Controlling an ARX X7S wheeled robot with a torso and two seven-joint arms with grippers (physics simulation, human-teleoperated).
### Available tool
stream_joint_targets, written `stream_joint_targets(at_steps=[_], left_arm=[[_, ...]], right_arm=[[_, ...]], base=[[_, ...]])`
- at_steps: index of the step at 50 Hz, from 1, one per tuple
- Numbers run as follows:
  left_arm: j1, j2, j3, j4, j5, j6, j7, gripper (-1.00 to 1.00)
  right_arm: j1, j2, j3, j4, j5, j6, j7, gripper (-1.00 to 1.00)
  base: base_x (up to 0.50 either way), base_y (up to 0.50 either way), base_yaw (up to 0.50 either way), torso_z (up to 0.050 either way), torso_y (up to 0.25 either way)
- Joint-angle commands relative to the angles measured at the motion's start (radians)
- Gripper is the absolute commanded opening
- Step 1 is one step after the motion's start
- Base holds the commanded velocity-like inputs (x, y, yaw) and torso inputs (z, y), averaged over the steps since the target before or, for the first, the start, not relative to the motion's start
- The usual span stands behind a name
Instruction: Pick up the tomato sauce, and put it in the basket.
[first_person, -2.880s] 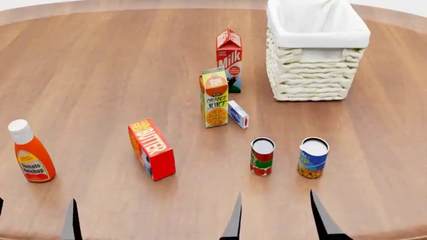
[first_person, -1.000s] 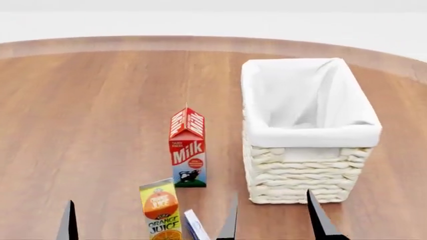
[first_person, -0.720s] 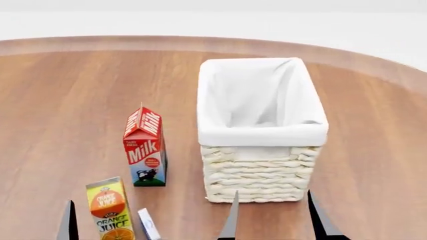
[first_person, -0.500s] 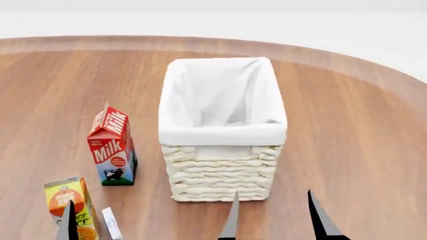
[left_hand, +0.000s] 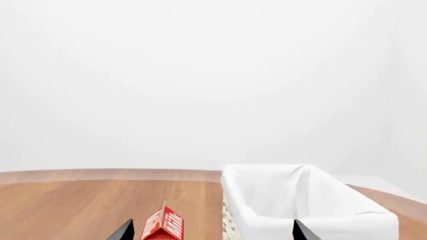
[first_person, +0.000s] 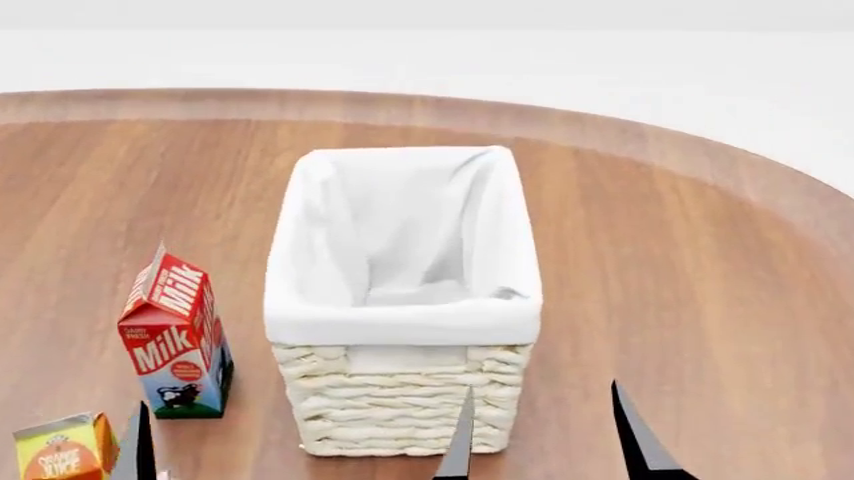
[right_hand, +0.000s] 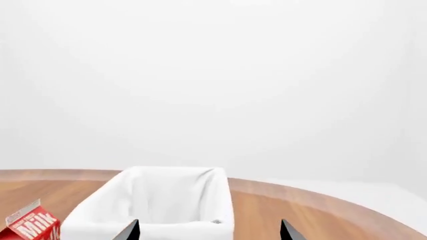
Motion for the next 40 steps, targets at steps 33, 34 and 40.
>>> stream_joint_targets(at_steps=[33, 34, 40], left_arm=[[-0.007, -0.005, -0.013, -0.014, -0.030, 0.036, 0.017, 1.00], [-0.008, -0.006, -0.013, -0.014, -0.030, 0.035, 0.016, 1.00], [-0.009, -0.009, -0.013, -0.016, -0.035, 0.038, 0.013, 1.00]], right_arm=[[0.025, 0.013, -0.012, 0.003, -0.023, 0.059, 0.033, 1.00], [0.023, 0.011, -0.008, 0.004, -0.014, 0.050, 0.032, 1.00], [0.014, 0.011, 0.003, 0.008, -0.006, 0.023, 0.040, 1.00]], base=[[0.07, -0.08, 0.00, 0.000, 0.000], [0.00, 0.00, 0.00, 0.000, 0.000], [0.00, 0.00, 0.00, 0.000, 0.000]])
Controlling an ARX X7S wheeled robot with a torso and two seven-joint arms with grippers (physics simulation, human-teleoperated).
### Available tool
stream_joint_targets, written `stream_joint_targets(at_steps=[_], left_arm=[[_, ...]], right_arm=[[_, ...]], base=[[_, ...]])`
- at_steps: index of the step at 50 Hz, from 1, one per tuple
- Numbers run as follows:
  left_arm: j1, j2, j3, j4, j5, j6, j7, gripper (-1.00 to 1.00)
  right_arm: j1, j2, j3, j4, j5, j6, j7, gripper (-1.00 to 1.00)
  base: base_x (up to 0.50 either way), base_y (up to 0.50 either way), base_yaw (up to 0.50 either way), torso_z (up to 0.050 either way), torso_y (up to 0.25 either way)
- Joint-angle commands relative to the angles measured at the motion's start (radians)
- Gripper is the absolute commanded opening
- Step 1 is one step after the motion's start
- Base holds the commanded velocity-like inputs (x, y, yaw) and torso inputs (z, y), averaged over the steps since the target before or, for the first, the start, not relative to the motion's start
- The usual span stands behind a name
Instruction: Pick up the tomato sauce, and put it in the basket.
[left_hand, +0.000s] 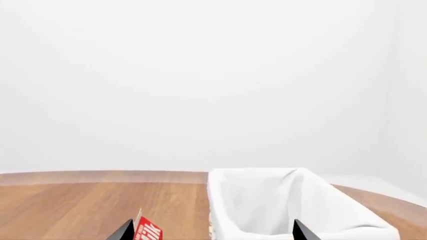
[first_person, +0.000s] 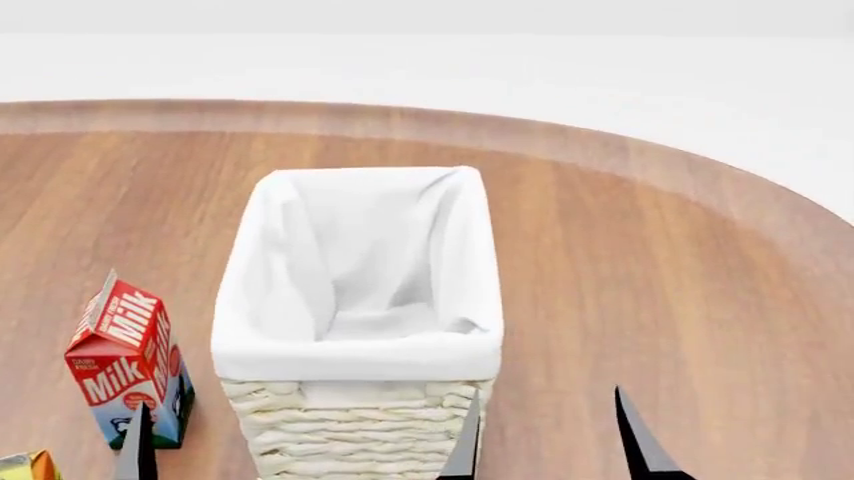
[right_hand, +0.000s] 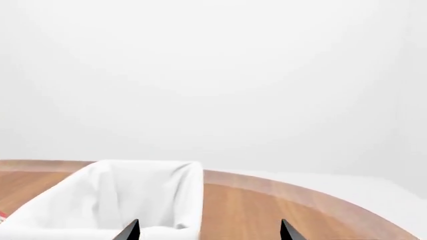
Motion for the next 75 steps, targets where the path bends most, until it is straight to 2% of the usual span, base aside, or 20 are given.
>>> stream_joint_targets(at_steps=[1, 8, 26, 30, 34, 36, 38, 52, 75], left_arm=[[-0.001, 0.018, -0.031, -0.007, -0.017, 0.029, 0.040, 1.00], [0.000, 0.013, -0.028, -0.003, -0.019, 0.029, 0.034, 1.00], [-0.001, 0.005, -0.017, 0.000, -0.021, 0.032, 0.023, 1.00], [-0.002, 0.004, -0.014, -0.006, -0.021, 0.036, 0.022, 1.00], [0.000, 0.003, -0.011, -0.008, -0.020, 0.039, 0.020, 1.00], [0.000, 0.001, -0.011, -0.007, -0.021, 0.040, 0.019, 1.00], [0.000, 0.000, -0.011, -0.005, -0.023, 0.039, 0.018, 1.00], [0.001, -0.007, -0.008, -0.010, -0.028, 0.047, 0.014, 1.00], [-0.013, -0.022, -0.012, -0.002, -0.078, 0.003, 0.003, 1.00]], right_arm=[[-0.008, -0.015, 0.026, -0.004, -0.020, -0.026, -0.015, 1.00], [-0.008, -0.005, 0.009, -0.012, -0.036, -0.027, -0.011, 1.00], [-0.006, 0.006, -0.005, -0.009, -0.036, -0.041, -0.009, 1.00], [-0.001, 0.005, 0.000, -0.006, -0.020, -0.029, -0.010, 1.00], [-0.018, -0.007, 0.017, 0.010, 0.039, -0.100, -0.036, 1.00], [-0.011, 0.004, 0.004, 0.002, 0.014, -0.067, -0.027, 1.00], [-0.020, -0.001, 0.018, 0.001, 0.040, -0.100, -0.033, 1.00], [-0.006, 0.010, 0.001, 0.003, 0.019, -0.069, -0.009, 1.00], [0.005, 0.024, -0.013, 0.003, 0.016, -0.042, 0.004, 1.00]], base=[[0.00, 0.00, 0.00, 0.000, 0.000], [0.00, 0.00, 0.02, 0.000, 0.000], [0.00, 0.00, 0.50, 0.000, 0.000], [0.00, 0.00, 0.01, 0.000, 0.000], [0.00, 0.00, 0.00, 0.000, 0.000], [0.00, -0.04, 0.00, 0.000, 0.000], [0.06, -0.50, 0.00, 0.000, 0.000], [0.06, -0.50, 0.00, 0.000, 0.000], [0.19, 0.02, 0.00, 0.008, 0.000]])
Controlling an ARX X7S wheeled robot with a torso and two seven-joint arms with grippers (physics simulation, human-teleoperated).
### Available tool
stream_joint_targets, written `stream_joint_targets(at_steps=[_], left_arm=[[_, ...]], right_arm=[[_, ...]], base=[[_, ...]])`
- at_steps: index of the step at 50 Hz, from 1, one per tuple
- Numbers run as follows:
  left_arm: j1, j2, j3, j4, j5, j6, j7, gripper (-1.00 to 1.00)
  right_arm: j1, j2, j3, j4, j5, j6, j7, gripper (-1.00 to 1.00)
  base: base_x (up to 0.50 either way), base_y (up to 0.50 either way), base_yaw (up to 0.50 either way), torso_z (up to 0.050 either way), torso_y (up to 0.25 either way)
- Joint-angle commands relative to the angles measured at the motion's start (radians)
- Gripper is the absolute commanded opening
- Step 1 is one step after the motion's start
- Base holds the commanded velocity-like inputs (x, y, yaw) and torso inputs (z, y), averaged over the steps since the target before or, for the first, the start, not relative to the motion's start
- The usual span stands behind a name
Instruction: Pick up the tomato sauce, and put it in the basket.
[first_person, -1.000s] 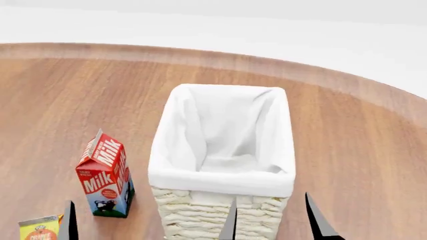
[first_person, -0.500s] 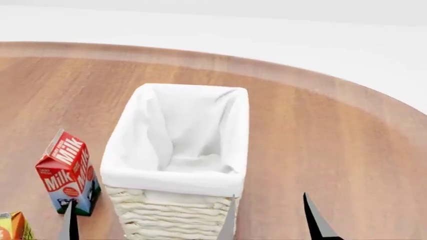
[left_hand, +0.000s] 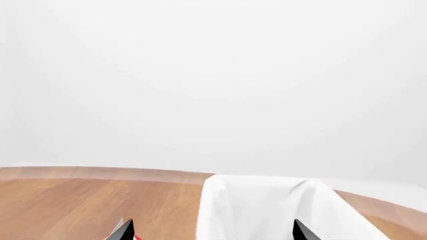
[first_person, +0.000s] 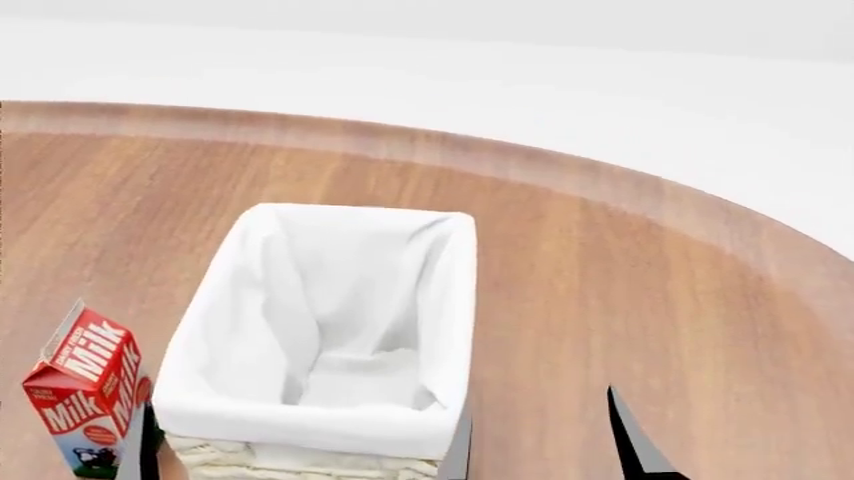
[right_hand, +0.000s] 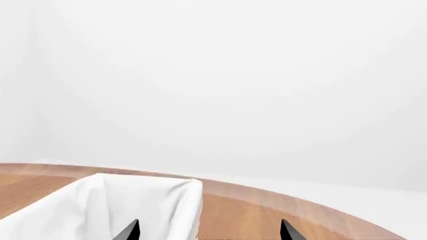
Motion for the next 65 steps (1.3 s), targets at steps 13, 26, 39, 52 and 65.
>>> stream_joint_targets(at_steps=[13, 26, 39, 52, 65], left_arm=[[-0.002, 0.010, -0.038, 0.007, -0.064, -0.003, 0.044, 1.00], [-0.002, 0.001, -0.033, 0.013, -0.069, -0.012, 0.039, 1.00], [-0.007, -0.003, -0.038, 0.013, -0.085, -0.027, 0.029, 1.00], [-0.014, -0.009, -0.039, 0.020, -0.082, -0.042, 0.010, 1.00], [-0.013, -0.014, -0.034, 0.018, -0.083, -0.034, 0.011, 1.00]], right_arm=[[0.003, -0.011, 0.010, -0.010, -0.026, 0.005, -0.016, 1.00], [0.004, -0.007, 0.003, -0.016, -0.025, 0.008, -0.010, 1.00], [0.007, -0.003, -0.002, -0.021, -0.022, 0.013, -0.004, 1.00], [0.008, 0.002, -0.003, -0.015, -0.019, 0.006, -0.001, 1.00], [0.010, 0.008, -0.006, -0.020, -0.013, 0.010, 0.002, 1.00]], base=[[0.00, 0.00, 0.00, 0.050, 0.000], [0.00, 0.00, 0.00, 0.050, 0.000], [0.00, 0.00, 0.00, 0.050, 0.000], [0.00, 0.00, 0.00, 0.044, -0.148], [0.00, 0.00, 0.00, 0.042, -0.184]])
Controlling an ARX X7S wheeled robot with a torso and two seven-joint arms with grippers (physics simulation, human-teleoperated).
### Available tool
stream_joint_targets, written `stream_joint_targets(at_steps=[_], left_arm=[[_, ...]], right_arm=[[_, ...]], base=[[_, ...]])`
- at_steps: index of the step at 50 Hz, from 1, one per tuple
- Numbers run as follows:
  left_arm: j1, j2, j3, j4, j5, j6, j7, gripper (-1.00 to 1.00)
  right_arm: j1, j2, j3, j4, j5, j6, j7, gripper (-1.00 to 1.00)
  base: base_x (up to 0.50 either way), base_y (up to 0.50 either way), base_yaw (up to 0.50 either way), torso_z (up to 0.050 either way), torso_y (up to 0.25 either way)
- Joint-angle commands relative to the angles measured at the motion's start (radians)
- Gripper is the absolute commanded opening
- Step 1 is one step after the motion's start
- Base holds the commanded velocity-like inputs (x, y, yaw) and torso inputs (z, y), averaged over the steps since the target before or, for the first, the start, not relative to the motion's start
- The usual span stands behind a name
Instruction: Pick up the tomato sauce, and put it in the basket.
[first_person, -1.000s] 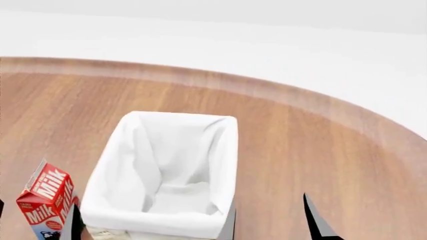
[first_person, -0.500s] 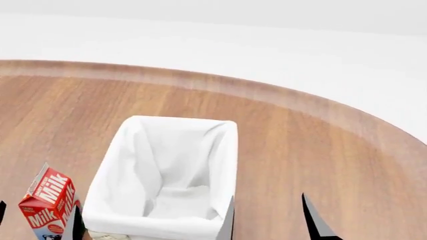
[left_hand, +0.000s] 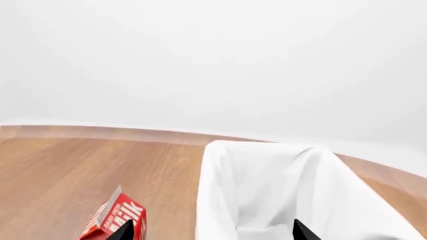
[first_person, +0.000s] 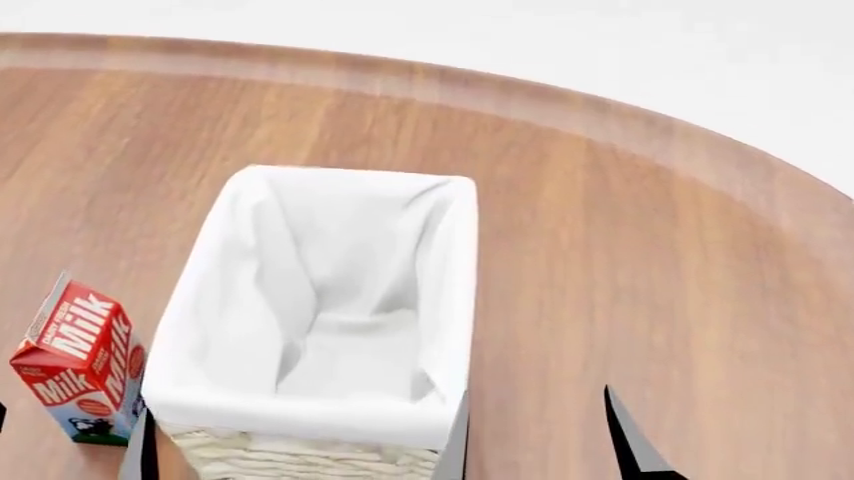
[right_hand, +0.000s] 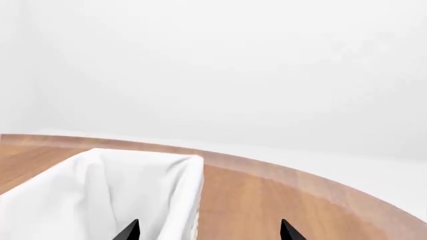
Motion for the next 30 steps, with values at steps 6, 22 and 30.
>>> stream_joint_targets(at_steps=[6, 22, 30], left_arm=[[0.000, 0.018, -0.031, -0.005, -0.016, 0.031, 0.044, 1.00], [0.010, 0.013, -0.029, -0.004, -0.026, 0.065, 0.058, 1.00], [-0.020, -0.018, -0.047, 0.067, -0.070, -0.015, 0.033, 1.00]], right_arm=[[0.003, -0.013, 0.016, -0.015, -0.022, 0.007, -0.022, 1.00], [0.004, -0.007, 0.010, -0.024, -0.019, 0.009, -0.017, 1.00], [0.002, -0.003, 0.009, -0.022, -0.020, 0.004, -0.013, 1.00]], base=[[0.00, 0.00, 0.00, 0.042, -0.184], [0.00, 0.00, 0.00, 0.036, -0.158], [0.00, 0.00, 0.00, 0.000, 0.000]])
